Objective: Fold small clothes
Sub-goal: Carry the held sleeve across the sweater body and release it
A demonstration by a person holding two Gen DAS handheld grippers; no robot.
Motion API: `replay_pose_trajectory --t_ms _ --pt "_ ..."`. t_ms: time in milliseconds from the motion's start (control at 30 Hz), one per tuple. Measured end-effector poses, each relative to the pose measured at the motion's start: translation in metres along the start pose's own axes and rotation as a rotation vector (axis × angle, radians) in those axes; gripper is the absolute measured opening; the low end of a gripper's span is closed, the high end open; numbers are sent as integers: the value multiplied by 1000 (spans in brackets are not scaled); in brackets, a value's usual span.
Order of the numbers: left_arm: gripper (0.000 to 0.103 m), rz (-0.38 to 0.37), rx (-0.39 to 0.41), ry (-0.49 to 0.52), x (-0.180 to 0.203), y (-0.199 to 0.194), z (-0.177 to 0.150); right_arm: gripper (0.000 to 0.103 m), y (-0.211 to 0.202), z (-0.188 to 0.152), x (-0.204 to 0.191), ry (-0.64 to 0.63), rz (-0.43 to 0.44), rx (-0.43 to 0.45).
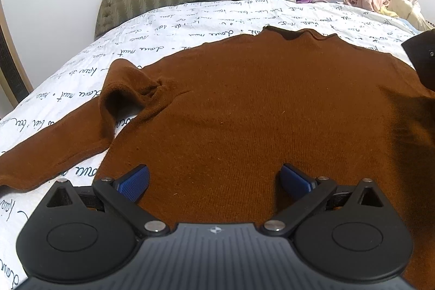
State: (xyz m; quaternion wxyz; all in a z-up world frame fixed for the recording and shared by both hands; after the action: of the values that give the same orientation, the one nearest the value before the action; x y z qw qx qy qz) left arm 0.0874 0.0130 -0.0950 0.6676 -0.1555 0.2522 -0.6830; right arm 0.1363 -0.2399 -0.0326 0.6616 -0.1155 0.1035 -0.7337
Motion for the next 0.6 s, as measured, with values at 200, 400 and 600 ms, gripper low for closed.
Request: replay_pose_trajectory --t_ms 200,400,600 --pt "103 -12 -6 -1 -1 -2 2 11 10 4 -17 -20 20 -15" --pt "103 -45 -22 -27 -6 -9 4 11 23 10 -44 -48 50 -29" --pt "103 -67 -36 -82 -17 -15 6 11 40 13 -83 -63 108 -52"
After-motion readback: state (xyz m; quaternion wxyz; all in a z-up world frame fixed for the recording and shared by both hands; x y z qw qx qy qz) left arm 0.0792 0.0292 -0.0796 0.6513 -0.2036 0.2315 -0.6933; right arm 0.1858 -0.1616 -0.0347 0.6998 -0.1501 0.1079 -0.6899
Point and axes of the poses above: each gripper's, at about its wrist camera, not at the fingertips, and y roughly the way its jaws point, x to its right, z to its top, the point moved 10 cm from there along y, roughly the way its jaws point, and after that the axes turned 8 degrees about x, right-handed, at the moved point
